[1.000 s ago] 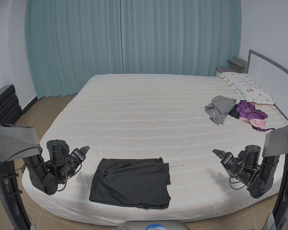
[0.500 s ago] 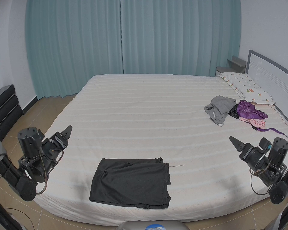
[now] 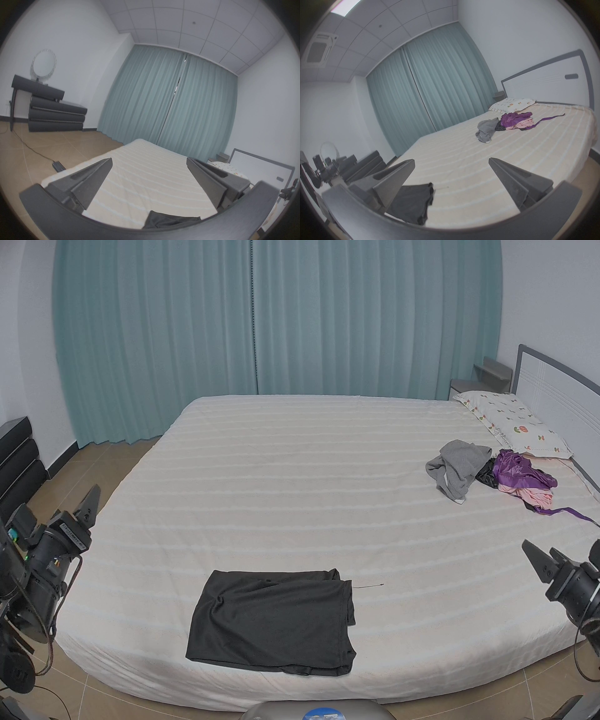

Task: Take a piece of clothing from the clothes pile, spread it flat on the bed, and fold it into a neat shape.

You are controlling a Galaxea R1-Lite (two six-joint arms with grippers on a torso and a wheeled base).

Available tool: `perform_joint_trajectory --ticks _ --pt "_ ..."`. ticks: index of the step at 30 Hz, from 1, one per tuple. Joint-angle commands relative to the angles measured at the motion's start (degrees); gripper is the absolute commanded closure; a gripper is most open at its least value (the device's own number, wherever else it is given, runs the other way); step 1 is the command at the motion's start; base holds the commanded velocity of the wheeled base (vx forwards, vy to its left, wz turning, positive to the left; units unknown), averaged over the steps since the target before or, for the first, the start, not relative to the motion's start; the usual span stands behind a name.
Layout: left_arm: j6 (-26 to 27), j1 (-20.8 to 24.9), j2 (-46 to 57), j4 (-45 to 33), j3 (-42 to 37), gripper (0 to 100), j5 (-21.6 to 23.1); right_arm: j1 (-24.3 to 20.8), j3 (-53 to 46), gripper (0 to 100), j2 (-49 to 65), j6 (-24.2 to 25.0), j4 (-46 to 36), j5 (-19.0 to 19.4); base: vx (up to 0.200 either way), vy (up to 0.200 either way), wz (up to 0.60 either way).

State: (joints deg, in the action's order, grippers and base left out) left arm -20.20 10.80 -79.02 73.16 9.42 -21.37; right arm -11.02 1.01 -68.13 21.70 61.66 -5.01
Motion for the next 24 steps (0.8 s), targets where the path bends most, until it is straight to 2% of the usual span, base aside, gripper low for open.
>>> perform_joint_trajectory --ticks 1,4,5,6,7,9,12,14,15,16,17,20,24 --pt "9.1 0.1 18.5 -2.3 -6.0 0 -3.1 0.1 -0.1 0 29.3 -8.5 -23.4 0.0 0.0 0.0 0.0" --pt "13.2 0.0 28.1 -8.7 -5.5 0 -3.2 1.0 2.9 0 38.1 -12.3 -36.1 -0.4 0.0 0.0 0.0" --pt "15.6 -0.3 32.3 -13.4 -5.3 0 -3.2 1.7 4.3 0 41.2 -13.5 -40.7 -0.2 0.0 0.0 0.0" --pt "15.6 -0.3 32.3 -13.4 -5.3 0 -3.2 1.7 4.3 0 41.2 -13.5 -40.7 -0.2 0.0 0.0 0.0" --pt "18.7 -0.5 38.7 -21.5 -5.1 0 -3.2 2.9 6.2 0 45.3 -15.1 -46.9 0.3 0.0 0.0 0.0" --pt "20.2 -0.7 44.3 -28.1 -4.5 0 -3.3 4.1 7.9 0 49.1 -16.9 -52.2 1.3 0.0 0.0 0.0" --pt "20.6 -1.7 50.8 -35.7 -2.1 0 -3.4 5.6 9.9 0 53.5 -19.8 -56.6 2.8 0.0 0.0 0.0" --pt "21.5 -5.0 55.7 -42.7 0.2 0 -3.3 5.8 11.5 0 56.3 -22.8 -59.6 3.0 0.0 0.0 0.0" --pt "21.5 -5.0 55.7 -42.7 0.2 0 -3.3 5.8 11.5 0 56.3 -22.8 -59.6 3.0 0.0 0.0 0.0" --pt "24.2 -7.9 59.9 -48.0 1.9 0 -2.9 5.5 12.6 0 59.0 -26.4 -62.2 3.0 0.0 0.0 0.0" --pt "25.6 -8.9 62.1 -50.1 2.5 0 -2.8 5.1 13.1 0 60.4 -28.1 -63.7 3.1 0.0 0.0 0.0" --pt "26.8 -9.4 66.0 -52.9 4.4 0 -2.8 4.5 13.5 0 62.4 -29.3 -66.8 2.6 0.0 0.0 0.0" --pt "27.8 -10.8 70.5 -53.2 5.1 0 -2.9 4.5 14.1 0 62.4 -29.4 -66.1 2.4 0.0 0.0 0.0"
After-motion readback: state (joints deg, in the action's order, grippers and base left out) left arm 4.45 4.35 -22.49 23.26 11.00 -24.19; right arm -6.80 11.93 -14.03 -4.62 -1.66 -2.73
